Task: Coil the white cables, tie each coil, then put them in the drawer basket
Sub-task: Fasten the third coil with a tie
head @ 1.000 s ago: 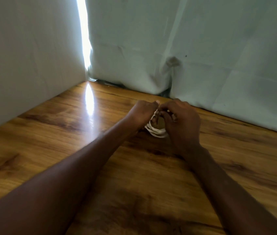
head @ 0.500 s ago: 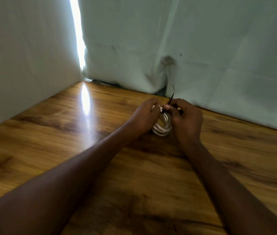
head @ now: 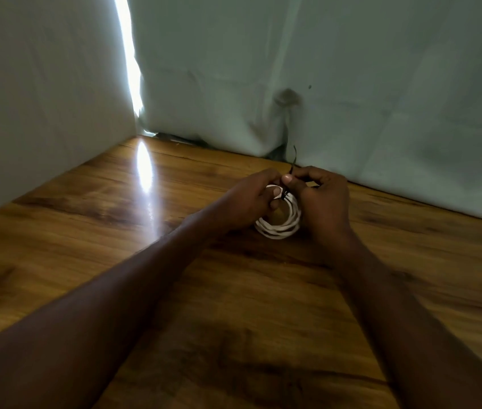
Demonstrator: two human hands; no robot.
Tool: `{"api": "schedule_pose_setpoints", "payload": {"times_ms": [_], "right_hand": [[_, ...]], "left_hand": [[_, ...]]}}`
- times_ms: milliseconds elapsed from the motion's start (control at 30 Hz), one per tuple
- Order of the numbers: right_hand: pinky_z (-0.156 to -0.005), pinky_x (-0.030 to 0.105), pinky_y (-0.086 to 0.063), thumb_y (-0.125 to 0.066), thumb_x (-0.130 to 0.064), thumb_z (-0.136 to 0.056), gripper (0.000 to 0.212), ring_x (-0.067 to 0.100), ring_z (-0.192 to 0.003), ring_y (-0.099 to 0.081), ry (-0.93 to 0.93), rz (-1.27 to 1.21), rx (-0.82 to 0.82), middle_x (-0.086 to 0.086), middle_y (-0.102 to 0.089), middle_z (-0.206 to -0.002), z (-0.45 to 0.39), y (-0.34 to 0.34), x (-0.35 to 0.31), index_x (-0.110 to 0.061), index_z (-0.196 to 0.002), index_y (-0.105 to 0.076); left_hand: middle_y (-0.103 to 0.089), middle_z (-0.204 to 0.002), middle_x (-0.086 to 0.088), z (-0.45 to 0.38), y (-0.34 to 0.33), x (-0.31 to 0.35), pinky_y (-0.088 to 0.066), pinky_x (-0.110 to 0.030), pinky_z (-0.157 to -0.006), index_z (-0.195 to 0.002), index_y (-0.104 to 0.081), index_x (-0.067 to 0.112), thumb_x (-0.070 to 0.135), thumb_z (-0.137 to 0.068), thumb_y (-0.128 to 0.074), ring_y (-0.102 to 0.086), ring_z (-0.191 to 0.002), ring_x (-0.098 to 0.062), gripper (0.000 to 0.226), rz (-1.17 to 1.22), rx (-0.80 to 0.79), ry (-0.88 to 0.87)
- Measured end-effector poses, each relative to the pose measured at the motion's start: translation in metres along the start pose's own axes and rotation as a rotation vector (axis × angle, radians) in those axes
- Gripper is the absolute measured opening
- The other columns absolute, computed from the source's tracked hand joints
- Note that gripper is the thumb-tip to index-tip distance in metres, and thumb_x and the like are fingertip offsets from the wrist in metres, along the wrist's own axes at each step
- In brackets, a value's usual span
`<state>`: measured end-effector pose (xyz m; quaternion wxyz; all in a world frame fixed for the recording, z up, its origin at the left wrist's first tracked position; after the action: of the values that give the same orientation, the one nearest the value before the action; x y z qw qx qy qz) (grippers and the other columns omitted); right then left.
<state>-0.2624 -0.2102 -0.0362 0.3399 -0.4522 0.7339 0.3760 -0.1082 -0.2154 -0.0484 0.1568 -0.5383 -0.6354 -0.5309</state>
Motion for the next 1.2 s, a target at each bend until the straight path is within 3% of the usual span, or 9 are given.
{"api": "schedule_pose_setpoints", "payload": {"times_ms": [100,233,467,667,767,900,1000,1100,1200], "right_hand": [[-0.088,0.051,-0.060,-0.079,-0.021,-0.086,0.008,0.019,-0.085,-0.075,-0.140,-0.096,0.009,-0.003,-0.078,-0.079,-0.002,0.000,0.004,-0.021,-0.078,-0.081],[-0.086,0.056,-0.061,-0.079,-0.023,-0.086,0.010,0.026,-0.084,-0.076,-0.227,-0.133,-0.009,0.002,-0.078,-0.078,-0.001,0.001,0.006,-0.021,-0.075,-0.081],[-0.080,0.043,-0.061,-0.077,-0.009,-0.084,0.004,0.030,-0.081,-0.076,-0.410,-0.329,-0.033,0.012,-0.079,-0.085,0.002,0.001,0.002,-0.006,-0.086,-0.079],[-0.087,0.051,-0.059,-0.075,-0.008,-0.088,0.015,0.031,-0.081,-0.069,-0.614,-0.459,-0.044,0.012,-0.074,-0.076,0.000,-0.002,0.006,-0.008,-0.073,-0.076],[-0.078,0.044,-0.056,-0.073,-0.006,-0.084,0.005,0.031,-0.078,-0.069,-0.659,-0.433,-0.056,0.013,-0.074,-0.076,-0.002,0.000,0.006,-0.004,-0.082,-0.077],[-0.069,0.039,-0.058,-0.064,-0.005,-0.071,0.030,0.031,-0.074,-0.072,-0.753,-0.451,-0.097,0.018,-0.076,-0.090,-0.005,0.000,0.015,0.000,-0.097,-0.078],[-0.079,0.043,-0.061,-0.068,-0.012,-0.064,0.042,0.035,-0.085,-0.075,-0.780,-0.407,-0.131,0.019,-0.077,-0.098,-0.009,-0.003,0.020,0.001,-0.102,-0.078],[-0.100,0.040,-0.054,-0.068,-0.010,-0.095,0.026,0.033,-0.111,-0.070,-0.667,-0.249,-0.161,0.007,-0.070,-0.106,-0.006,-0.008,0.017,0.003,-0.117,-0.072],[-0.072,0.034,-0.060,-0.065,-0.037,-0.100,0.024,0.021,-0.083,-0.075,-0.422,-0.258,-0.140,0.001,-0.080,-0.089,-0.001,-0.011,0.001,-0.016,-0.097,-0.077]], "left_hand": [[-0.065,-0.086,0.004,0.001,0.001,0.000,-0.048,-0.028,-0.068,-0.105,-0.059,0.022,0.018,-0.103,-0.056,-0.059,-0.075,-0.006,0.005,-0.058,0.002,0.008],[-0.070,-0.098,0.002,0.003,0.002,0.006,-0.051,-0.027,-0.070,-0.109,-0.059,0.015,0.020,-0.092,-0.075,-0.066,-0.087,-0.008,0.024,-0.190,0.037,-0.037],[-0.070,-0.086,0.004,0.004,0.000,0.005,-0.056,-0.042,-0.067,-0.106,-0.052,0.019,0.018,-0.095,-0.070,-0.067,-0.077,-0.008,0.022,-0.314,0.041,-0.153],[-0.068,-0.073,0.001,0.001,0.001,0.008,-0.052,-0.035,-0.055,-0.132,-0.047,0.024,0.017,-0.093,-0.073,-0.065,-0.064,-0.011,0.048,-0.315,0.073,-0.204],[-0.068,-0.079,0.007,0.002,0.003,0.011,-0.049,-0.031,-0.059,-0.128,-0.056,0.020,0.019,-0.093,-0.071,-0.059,-0.065,-0.008,0.038,-0.387,0.108,-0.313],[-0.073,-0.093,0.003,0.005,0.000,0.014,-0.050,-0.033,-0.067,-0.119,-0.065,0.017,0.019,-0.096,-0.065,-0.063,-0.078,-0.011,0.024,-0.446,0.172,-0.386],[-0.070,-0.087,0.008,0.004,0.000,0.015,-0.049,-0.033,-0.065,-0.110,-0.067,0.018,0.019,-0.096,-0.062,-0.061,-0.073,-0.008,0.015,-0.405,0.212,-0.386],[-0.073,-0.088,0.002,0.000,0.004,0.006,-0.051,-0.036,-0.069,-0.109,-0.069,0.017,0.023,-0.096,-0.059,-0.067,-0.077,-0.018,0.017,-0.374,0.331,-0.311],[-0.073,-0.087,-0.006,-0.002,0.011,-0.007,-0.051,-0.042,-0.070,-0.105,-0.069,0.012,0.022,-0.093,-0.059,-0.067,-0.079,-0.029,0.019,-0.425,0.443,-0.209]]}}
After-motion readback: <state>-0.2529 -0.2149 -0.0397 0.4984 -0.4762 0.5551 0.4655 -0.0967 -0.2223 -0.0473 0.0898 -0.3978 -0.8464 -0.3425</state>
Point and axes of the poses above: each hand's wrist, its own z-axis away from the middle knuckle, its own y-axis out of the back of the hand, x = y × z, the point moved 2 cm from there along -z, towards the middle knuckle
